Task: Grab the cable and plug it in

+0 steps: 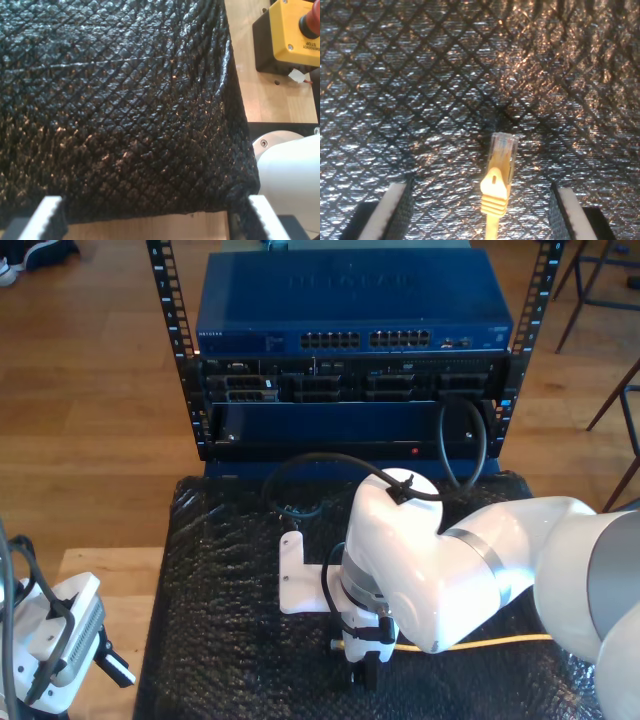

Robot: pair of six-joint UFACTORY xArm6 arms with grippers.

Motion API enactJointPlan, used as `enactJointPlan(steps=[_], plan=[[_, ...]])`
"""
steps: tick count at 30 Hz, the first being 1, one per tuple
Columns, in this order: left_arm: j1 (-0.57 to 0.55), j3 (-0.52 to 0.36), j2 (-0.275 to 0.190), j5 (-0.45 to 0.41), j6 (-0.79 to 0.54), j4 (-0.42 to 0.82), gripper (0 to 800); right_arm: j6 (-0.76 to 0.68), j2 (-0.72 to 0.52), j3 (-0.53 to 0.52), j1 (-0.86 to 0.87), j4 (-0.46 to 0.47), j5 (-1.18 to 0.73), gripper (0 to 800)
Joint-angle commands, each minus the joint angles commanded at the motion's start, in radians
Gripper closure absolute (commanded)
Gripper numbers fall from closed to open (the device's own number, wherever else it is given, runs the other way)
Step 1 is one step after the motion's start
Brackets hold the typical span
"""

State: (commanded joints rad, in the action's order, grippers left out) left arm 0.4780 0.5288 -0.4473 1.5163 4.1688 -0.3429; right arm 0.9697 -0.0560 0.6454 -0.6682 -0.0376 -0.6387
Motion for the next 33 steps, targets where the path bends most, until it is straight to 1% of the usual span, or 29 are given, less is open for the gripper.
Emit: enactJointPlan(steps=[10,13,15,20,23,25,29,33], plan=[[0.0,0.0,0.0,0.002,-0.002,0.0,0,-0.005,0.0,-0.002,0.002,0.015,0.008,217],[0.0,0.0,0.0,0.002,-0.002,0.0,0,-0.049,0.0,-0.002,0.0,0.026,0.009,219],[0.0,0.0,0.0,0.002,-0.002,0.0,0,-0.097,0.0,-0.002,0.0,0.078,0.009,220],[0.0,0.0,0.0,0.003,-0.002,0.0,0,-0.275,-0.003,-0.008,0.0,0.262,0.008,247],[0.0,0.0,0.0,0.003,-0.002,0.0,0,-0.341,-0.005,-0.009,0.0,0.336,0.005,261],[0.0,0.0,0.0,0.003,-0.002,0.0,0,-0.347,-0.005,-0.008,0.0,0.342,0.003,255],[0.0,0.0,0.0,0.003,-0.002,0.0,0,-0.347,-0.008,-0.005,0.0,0.339,-0.002,193],[-0.002,0.0,0.0,0.003,-0.002,0.0,0,-0.347,-0.012,0.0,0.0,0.333,-0.006,174]])
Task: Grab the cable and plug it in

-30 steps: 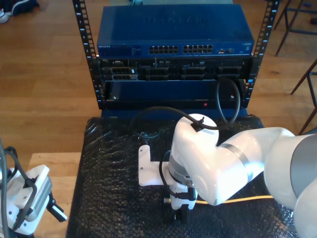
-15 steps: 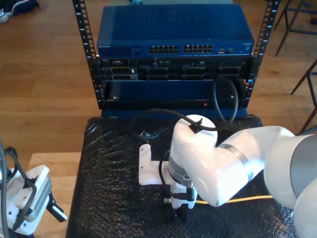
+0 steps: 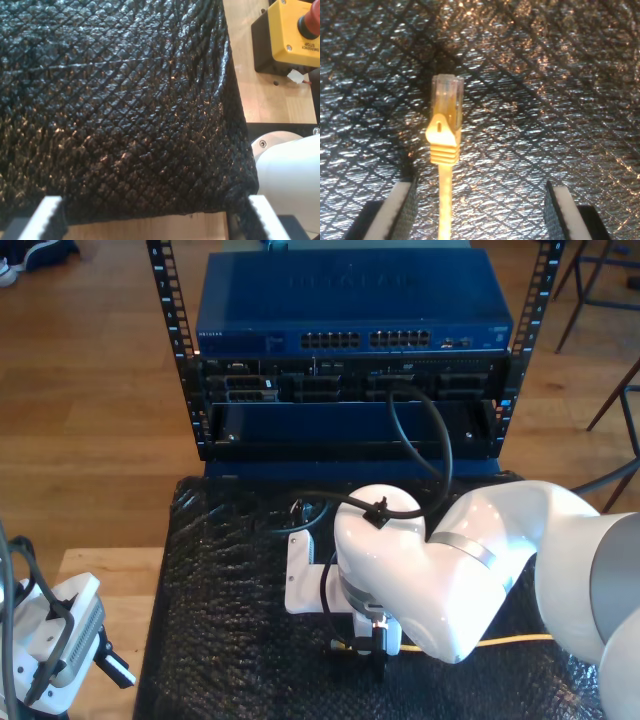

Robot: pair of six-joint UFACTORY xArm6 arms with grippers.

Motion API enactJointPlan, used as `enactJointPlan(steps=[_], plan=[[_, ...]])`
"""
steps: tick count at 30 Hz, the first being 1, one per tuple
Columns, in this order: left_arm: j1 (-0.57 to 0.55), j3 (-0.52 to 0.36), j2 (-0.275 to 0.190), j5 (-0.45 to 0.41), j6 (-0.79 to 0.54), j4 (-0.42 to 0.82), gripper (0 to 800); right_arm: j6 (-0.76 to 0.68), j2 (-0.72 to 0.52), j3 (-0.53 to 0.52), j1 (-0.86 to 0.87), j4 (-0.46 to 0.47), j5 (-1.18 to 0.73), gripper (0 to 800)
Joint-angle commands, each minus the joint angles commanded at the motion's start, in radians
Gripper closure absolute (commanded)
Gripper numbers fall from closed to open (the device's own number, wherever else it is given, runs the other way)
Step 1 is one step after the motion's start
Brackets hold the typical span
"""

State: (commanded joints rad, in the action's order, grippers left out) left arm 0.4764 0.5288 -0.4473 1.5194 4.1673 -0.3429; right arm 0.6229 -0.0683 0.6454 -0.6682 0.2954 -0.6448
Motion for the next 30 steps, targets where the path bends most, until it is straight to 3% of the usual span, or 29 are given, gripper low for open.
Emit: enactJointPlan(steps=[30], plan=[[0.002,0.0,0.0,0.002,0.0,0.0,0,0.0,0.021,0.028,-0.038,-0.043,-0.006,133]])
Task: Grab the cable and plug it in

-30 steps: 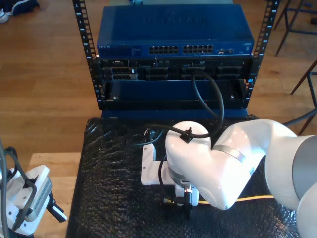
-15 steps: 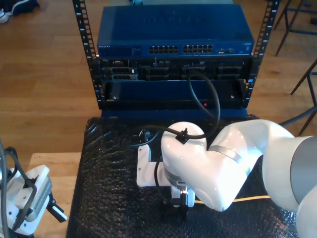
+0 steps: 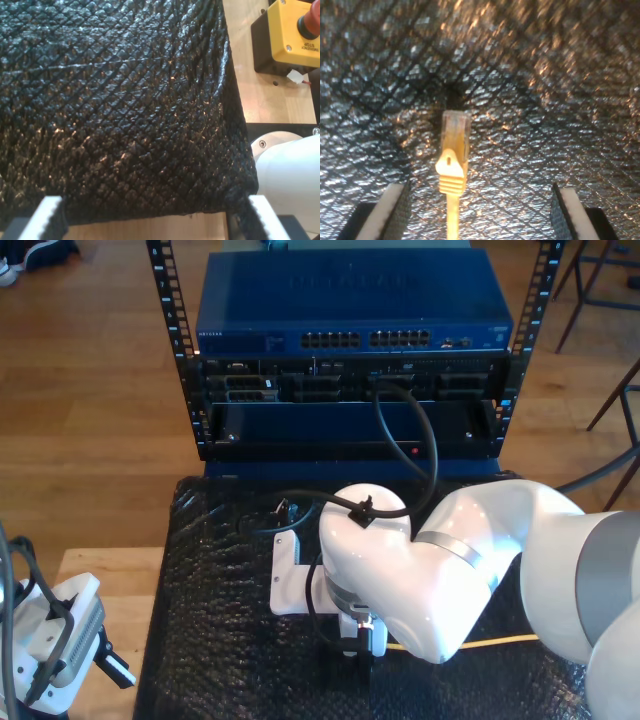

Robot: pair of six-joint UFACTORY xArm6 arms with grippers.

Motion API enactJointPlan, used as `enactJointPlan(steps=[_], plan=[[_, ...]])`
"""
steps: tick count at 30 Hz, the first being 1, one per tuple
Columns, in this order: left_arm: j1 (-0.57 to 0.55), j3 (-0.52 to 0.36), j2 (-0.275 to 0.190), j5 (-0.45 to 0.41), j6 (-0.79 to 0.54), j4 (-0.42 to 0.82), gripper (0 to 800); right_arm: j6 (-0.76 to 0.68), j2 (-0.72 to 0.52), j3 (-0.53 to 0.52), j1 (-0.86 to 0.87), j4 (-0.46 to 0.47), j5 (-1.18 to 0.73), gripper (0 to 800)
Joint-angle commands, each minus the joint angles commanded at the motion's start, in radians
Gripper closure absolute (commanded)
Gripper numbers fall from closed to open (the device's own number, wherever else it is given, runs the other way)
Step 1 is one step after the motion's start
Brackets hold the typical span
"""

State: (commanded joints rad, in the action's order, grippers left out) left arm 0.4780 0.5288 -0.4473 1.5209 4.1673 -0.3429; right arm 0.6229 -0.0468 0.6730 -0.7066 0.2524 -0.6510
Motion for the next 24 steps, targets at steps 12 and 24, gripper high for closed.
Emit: enactJointPlan(steps=[12,24], plan=[[-0.002,0.0,0.0,0.0,0.0,0.0,0,0.005,0.026,0.009,0.0,-0.008,-0.003,135],[-0.002,0.0,0.0,0.0,0.0,0.0,0,0.011,0.026,0.008,-0.012,-0.026,-0.005,249]])
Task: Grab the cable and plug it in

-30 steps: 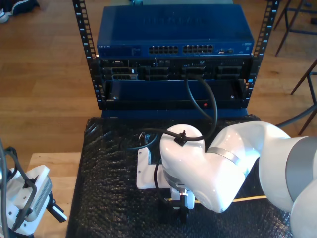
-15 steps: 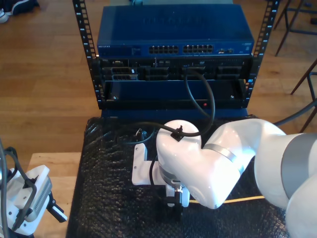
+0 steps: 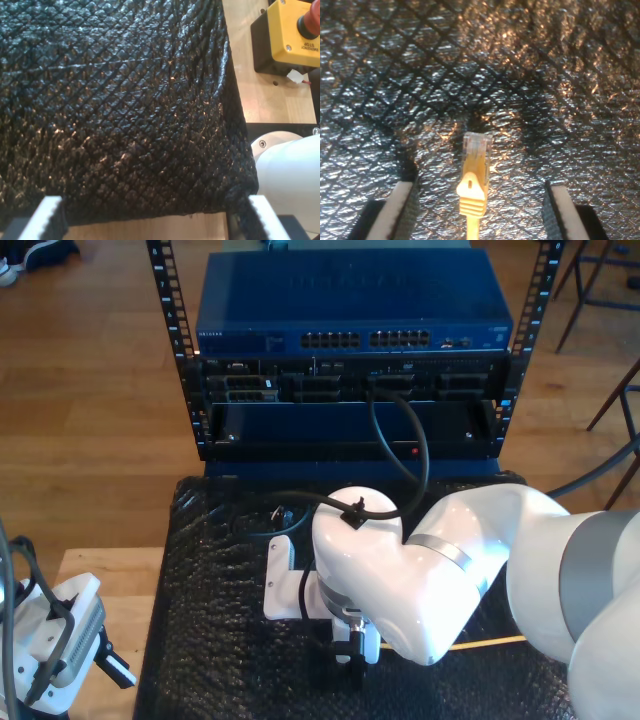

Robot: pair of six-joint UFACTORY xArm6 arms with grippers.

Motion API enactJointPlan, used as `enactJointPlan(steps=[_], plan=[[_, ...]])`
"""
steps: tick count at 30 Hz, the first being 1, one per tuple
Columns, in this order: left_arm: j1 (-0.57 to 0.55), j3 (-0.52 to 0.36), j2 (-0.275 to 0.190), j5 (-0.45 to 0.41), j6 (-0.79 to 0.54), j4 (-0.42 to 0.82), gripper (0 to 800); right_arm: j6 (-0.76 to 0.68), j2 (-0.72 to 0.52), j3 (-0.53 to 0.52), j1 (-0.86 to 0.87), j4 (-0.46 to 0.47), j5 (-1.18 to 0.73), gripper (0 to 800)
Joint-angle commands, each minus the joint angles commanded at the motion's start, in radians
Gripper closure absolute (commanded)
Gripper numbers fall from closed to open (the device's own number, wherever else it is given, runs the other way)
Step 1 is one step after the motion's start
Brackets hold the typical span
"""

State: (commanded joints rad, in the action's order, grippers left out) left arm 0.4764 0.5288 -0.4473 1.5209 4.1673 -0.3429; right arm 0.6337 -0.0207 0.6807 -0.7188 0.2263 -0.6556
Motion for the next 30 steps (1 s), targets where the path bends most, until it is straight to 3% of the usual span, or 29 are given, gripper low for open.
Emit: enactJointPlan(steps=[30], plan=[[0.0,0.0,0.0,0.005,-0.002,0.0,0,0.0,-0.009,-0.015,-0.002,0.009,0.002,398]])
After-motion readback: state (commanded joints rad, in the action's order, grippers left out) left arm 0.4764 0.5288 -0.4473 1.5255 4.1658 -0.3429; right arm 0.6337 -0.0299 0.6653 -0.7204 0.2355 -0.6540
